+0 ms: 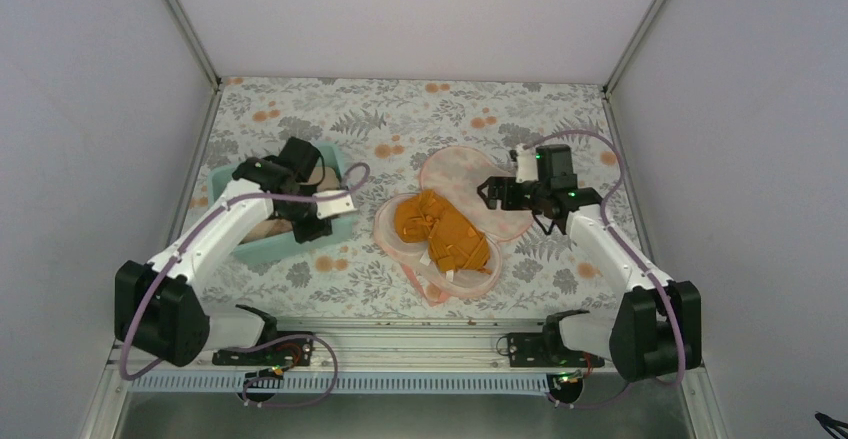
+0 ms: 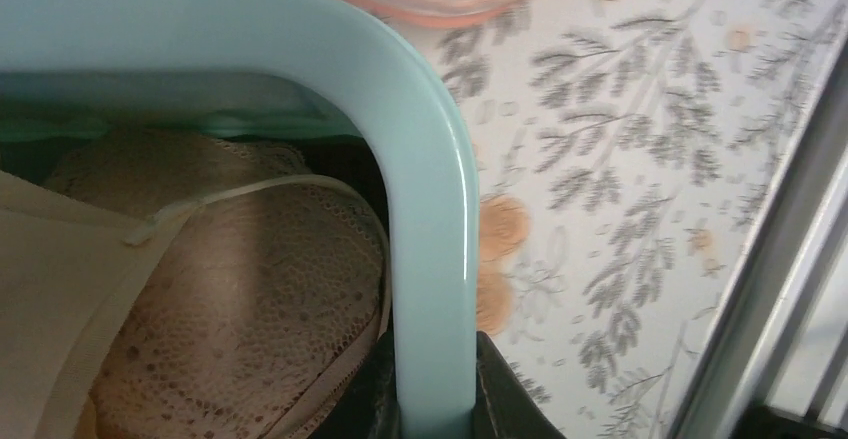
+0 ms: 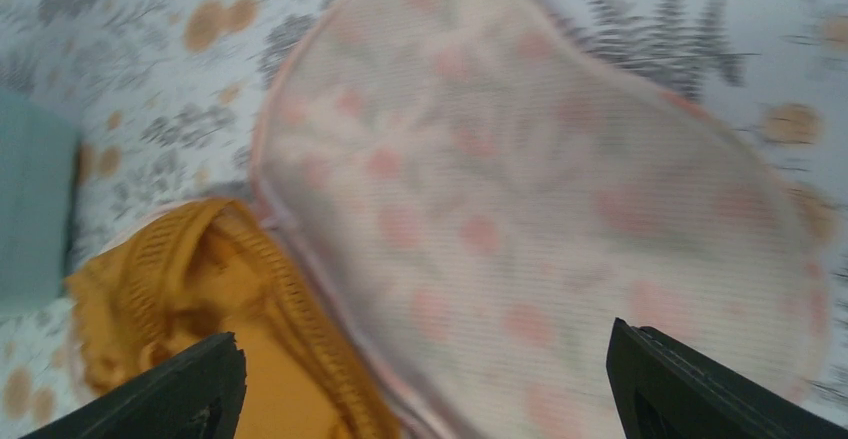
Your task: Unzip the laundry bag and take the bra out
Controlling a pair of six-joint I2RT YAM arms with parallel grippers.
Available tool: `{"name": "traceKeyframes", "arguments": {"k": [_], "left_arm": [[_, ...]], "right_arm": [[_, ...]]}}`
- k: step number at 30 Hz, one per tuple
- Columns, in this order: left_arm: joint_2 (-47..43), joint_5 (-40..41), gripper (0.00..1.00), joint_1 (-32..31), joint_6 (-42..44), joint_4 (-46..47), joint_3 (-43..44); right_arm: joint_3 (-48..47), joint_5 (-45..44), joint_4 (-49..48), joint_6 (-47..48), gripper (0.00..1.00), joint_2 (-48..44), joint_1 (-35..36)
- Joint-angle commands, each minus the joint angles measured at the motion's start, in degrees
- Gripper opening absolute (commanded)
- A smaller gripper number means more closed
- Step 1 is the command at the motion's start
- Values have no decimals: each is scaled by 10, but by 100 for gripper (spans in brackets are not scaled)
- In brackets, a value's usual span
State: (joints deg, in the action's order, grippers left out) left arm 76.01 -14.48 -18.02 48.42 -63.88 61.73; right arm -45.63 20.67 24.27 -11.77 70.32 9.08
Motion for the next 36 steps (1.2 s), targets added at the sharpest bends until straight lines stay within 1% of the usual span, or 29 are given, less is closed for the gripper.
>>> {"name": "traceKeyframes", "arguments": {"k": [1,3,7,11,12,13,14,15,17,18,22,24,26,28,31,34,36], "left_arm": [[-46,-11,2,-79,-56,-1,-49],[-57,-8,2,-110,-69,3,-66],[-75,-5,2,-149,-78,5,-72],[-76,-11,3,-166,-83,5,-73],[-76,-17,6,-170,-82,4,-73],[-77,-24,15,-172,-78,3,-73],[-80,-28,39,-174,-78,5,-70],[-86,-32,55,-173,-81,11,-62],[-107,-41,73,-172,-97,33,-41],[-122,-44,77,-167,-109,46,-30],[-192,-58,84,-137,-151,124,-12],[-242,-71,90,-132,-167,174,-30],[-316,-97,99,-133,-167,224,-68],[-380,-129,100,-133,-141,267,-117],[-456,-157,100,-134,-111,313,-181],[-488,-182,100,-135,-92,323,-209],[-488,-182,100,-135,-97,323,-212]], "right_arm": [[-26,11,20,4,91,-9,76],[-29,-1,29,7,91,-15,117],[-47,-50,44,26,91,-27,196],[-67,-118,56,117,91,-28,279],[-70,-133,62,151,92,-27,298],[-70,-145,71,185,93,-27,316],[-69,-150,79,232,94,-26,333],[-67,-146,84,262,95,-26,339],[-59,-145,94,312,97,-27,353],[-52,-155,102,335,98,-27,362],[-12,-214,135,392,100,-2,384],[12,-229,133,401,100,15,402],[29,-230,124,406,100,18,424],[35,-246,100,397,100,18,431],[48,-272,66,387,99,24,434],[63,-303,45,389,95,38,437],[66,-330,38,392,89,45,438]]}}
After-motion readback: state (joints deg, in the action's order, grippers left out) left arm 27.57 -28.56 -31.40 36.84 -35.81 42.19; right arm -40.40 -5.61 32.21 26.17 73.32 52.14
